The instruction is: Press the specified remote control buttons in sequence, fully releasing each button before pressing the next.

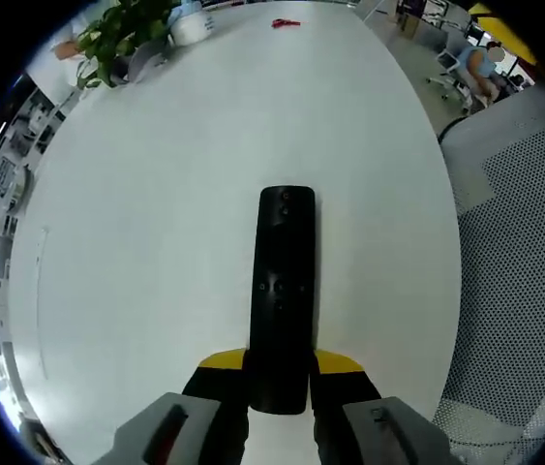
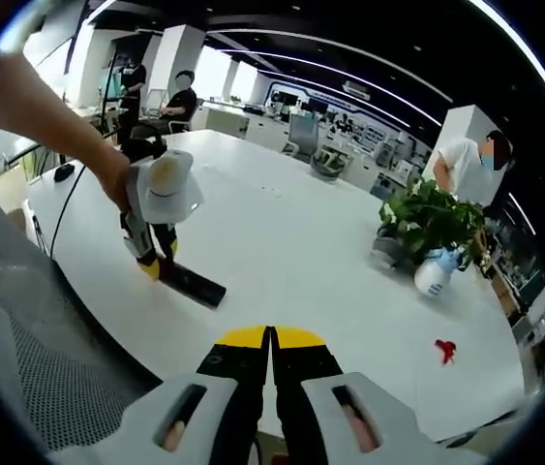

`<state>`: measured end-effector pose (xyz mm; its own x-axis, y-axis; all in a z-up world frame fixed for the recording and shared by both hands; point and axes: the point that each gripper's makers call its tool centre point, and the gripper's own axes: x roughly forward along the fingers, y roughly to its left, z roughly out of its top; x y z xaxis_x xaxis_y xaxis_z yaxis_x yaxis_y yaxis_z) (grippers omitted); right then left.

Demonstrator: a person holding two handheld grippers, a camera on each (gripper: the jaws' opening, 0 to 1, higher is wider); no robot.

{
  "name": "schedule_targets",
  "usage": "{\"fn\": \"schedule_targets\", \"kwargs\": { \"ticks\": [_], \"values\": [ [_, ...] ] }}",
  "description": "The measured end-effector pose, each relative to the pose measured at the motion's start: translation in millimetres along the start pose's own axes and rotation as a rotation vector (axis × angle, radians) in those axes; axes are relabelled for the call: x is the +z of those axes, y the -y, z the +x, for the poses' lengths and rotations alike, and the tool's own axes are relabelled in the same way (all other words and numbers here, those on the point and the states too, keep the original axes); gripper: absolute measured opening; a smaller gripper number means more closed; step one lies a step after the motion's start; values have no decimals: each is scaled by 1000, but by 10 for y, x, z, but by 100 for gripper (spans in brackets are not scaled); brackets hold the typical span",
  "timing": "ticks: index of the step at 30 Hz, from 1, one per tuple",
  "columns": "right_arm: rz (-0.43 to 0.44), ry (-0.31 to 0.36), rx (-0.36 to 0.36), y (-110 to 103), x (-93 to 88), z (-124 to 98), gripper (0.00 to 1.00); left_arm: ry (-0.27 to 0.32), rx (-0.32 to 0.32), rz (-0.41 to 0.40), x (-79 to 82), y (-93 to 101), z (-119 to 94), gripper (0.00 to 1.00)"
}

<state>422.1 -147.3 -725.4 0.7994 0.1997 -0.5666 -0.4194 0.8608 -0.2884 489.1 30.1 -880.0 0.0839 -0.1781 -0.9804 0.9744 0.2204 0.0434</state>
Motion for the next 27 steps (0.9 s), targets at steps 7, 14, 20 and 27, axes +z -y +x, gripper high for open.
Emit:
{"fn": "schedule_targets", "kwargs": {
  "ticks": [7,14,20,27],
  "values": [
    [13,0,-8,20,-5,-5,0,-7,5,6,-10,58,-8,23],
    [16,-1,-9,20,-7,-5,0,-8,1,7,-22,113,-10,23],
    [10,1,-5,9,-3,-1,0,-5,1,6,-37,186,-17,23],
    [22,4,-14,31,-5,-7,0,0,1,0,-55,292,-23,23]
  ]
}}
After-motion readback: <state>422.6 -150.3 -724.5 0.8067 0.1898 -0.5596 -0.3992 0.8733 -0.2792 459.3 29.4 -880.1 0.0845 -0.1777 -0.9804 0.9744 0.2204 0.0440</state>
